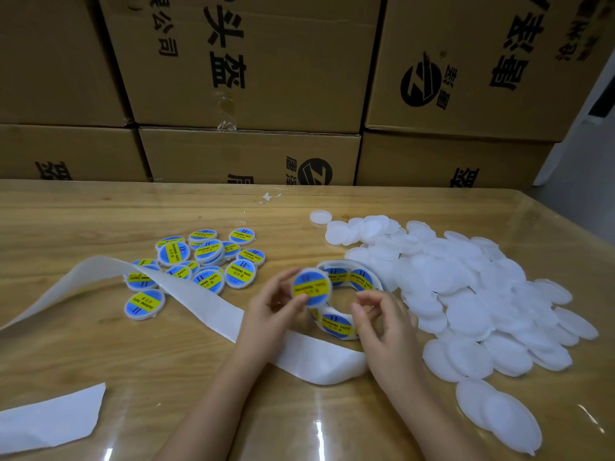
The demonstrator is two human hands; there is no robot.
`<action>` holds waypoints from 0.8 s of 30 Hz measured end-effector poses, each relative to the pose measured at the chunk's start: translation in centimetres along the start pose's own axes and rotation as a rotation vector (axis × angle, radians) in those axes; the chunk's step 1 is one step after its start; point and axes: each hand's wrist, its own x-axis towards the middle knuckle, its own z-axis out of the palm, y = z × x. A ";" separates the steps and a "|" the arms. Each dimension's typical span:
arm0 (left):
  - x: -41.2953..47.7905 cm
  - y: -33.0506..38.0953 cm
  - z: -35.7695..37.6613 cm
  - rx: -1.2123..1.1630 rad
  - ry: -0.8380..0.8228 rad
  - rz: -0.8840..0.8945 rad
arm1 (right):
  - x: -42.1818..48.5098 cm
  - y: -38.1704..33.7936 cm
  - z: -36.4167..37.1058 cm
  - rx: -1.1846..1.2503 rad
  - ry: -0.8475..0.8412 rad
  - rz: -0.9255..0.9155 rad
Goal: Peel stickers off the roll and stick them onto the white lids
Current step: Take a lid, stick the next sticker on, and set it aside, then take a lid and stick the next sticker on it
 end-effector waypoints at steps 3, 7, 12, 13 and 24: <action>1.3 -1.2 -2.4 0.112 0.222 -0.076 | 0.0 -0.2 0.0 -0.050 -0.006 -0.046; 1.9 -2.2 -5.0 0.359 0.426 -0.166 | -0.2 -0.1 0.1 -0.040 0.027 -0.076; 1.9 -2.5 -6.2 0.493 0.483 -0.287 | 0.0 0.0 0.0 0.010 0.027 -0.073; 1.9 -2.4 -6.2 0.514 0.481 -0.276 | 0.1 0.1 0.0 0.011 0.031 -0.072; 0.8 -2.5 -4.8 1.207 0.241 -0.068 | 0.9 1.2 -0.3 0.142 0.150 0.020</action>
